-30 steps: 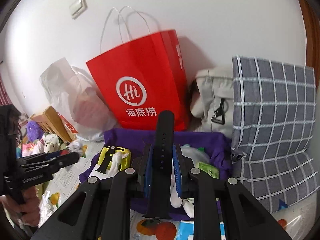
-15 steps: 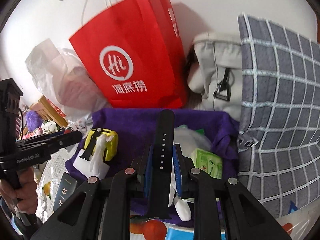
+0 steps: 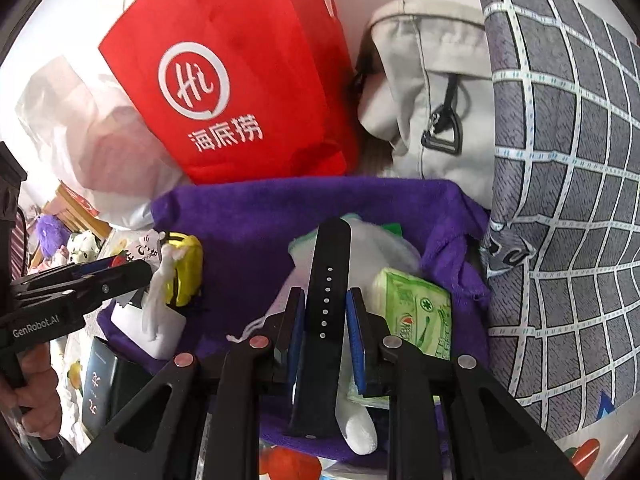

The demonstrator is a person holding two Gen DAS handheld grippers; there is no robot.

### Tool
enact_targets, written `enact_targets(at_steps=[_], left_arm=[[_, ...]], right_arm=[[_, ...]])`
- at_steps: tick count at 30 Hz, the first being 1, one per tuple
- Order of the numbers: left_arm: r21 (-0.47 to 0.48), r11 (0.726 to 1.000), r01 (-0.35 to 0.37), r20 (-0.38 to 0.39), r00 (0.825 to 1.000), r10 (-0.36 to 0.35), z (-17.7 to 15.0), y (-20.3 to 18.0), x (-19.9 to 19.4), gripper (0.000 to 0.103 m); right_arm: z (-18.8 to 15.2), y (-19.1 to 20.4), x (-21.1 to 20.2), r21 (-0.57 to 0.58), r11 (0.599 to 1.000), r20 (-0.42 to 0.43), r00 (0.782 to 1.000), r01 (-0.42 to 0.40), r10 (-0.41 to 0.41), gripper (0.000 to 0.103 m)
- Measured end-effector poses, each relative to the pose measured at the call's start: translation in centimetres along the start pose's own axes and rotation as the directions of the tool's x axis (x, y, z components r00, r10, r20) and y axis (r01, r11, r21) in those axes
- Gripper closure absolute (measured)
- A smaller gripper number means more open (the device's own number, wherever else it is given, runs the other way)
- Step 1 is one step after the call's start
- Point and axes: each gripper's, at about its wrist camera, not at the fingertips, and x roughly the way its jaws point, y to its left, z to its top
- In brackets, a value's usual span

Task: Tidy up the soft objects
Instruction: 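Lower the snack packet onto the towel and open the left tool while the right tool releases the strap there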

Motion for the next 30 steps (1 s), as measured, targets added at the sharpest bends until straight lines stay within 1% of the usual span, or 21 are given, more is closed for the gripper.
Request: enact_targets(at_steps=[4, 5, 6, 7, 8, 9, 14, 18, 21, 24, 27, 29, 30], left_arm=[[0.010, 1.000, -0.030, -0.020, 0.999, 0.030, -0.1, 0.0, 0.8, 0.065], [0.013, 0.999, -0.037, -0.026, 0.999, 0.037, -0.2, 0.0, 1.1, 0.065], [0.020, 0.999, -0.046, -0.033, 0.998, 0.047, -0.2, -0.1, 1.4, 0.065], [0.021, 0.999, -0.048, -0.036, 0.998, 0.049, -0.2, -0.1, 1.5, 0.065], [0.021, 0.999, -0.049, -0.041, 0.998, 0.050, -0.3, -0.1, 1.8, 0.065], [0.021, 0.999, -0.049, -0.047, 0.998, 0.050, -0.3, -0.1, 1.9, 0.065], [0.022, 0.999, -0.046, -0.053, 0.997, 0.048, -0.1, -0.2, 2.2, 0.062], [0.015, 0.999, -0.039, -0.066, 0.997, 0.040, 0.0, -0.1, 2.3, 0.061], [0.006, 0.999, -0.040, -0.084, 0.996, 0.040, 0.1, 0.1, 2.5, 0.057], [0.013, 0.999, -0.048, -0.093, 0.994, 0.049, 0.1, 0.0, 2.4, 0.051], [0.023, 0.998, -0.050, -0.078, 0.996, 0.051, 0.2, -0.3, 1.5, 0.043], [0.030, 0.998, -0.047, -0.067, 0.997, 0.049, 0.3, -0.5, 0.9, 0.036], [0.032, 0.998, -0.050, -0.060, 0.997, 0.052, 0.3, -0.7, 0.5, 0.036]], right_arm=[[0.0, -0.3, 0.0, 0.005, 1.000, -0.013, 1.000, -0.009, 0.009, 0.080], [0.0, -0.3, -0.2, 0.004, 1.000, -0.012, 1.000, -0.011, 0.011, 0.078], [0.0, -0.3, -0.5, 0.005, 1.000, -0.009, 1.000, -0.011, 0.011, 0.071], [0.0, -0.4, -0.8, 0.005, 1.000, -0.002, 1.000, -0.012, 0.012, 0.067], [0.0, -0.3, -1.2, 0.004, 1.000, 0.012, 1.000, -0.010, 0.010, 0.059], [0.1, -0.3, -1.4, 0.002, 1.000, 0.020, 1.000, -0.007, 0.007, 0.055], [0.4, -0.2, -2.5, -0.016, 1.000, 0.050, 0.998, 0.027, -0.026, 0.053], [0.6, -0.4, -2.9, -0.002, 1.000, 0.055, 0.998, 0.023, -0.023, 0.053], [0.7, -0.5, -3.0, 0.001, 1.000, 0.056, 0.998, 0.025, -0.025, 0.053], [0.7, -0.4, -3.3, 0.002, 1.000, 0.061, 0.998, 0.027, -0.027, 0.053], [0.7, -0.3, -3.7, 0.001, 1.000, 0.065, 0.997, 0.029, -0.029, 0.052], [0.7, -0.1, -4.2, -0.002, 1.000, 0.071, 0.997, 0.031, -0.030, 0.052], [0.7, 0.0, -4.3, -0.004, 1.000, 0.073, 0.997, 0.031, -0.031, 0.052]])
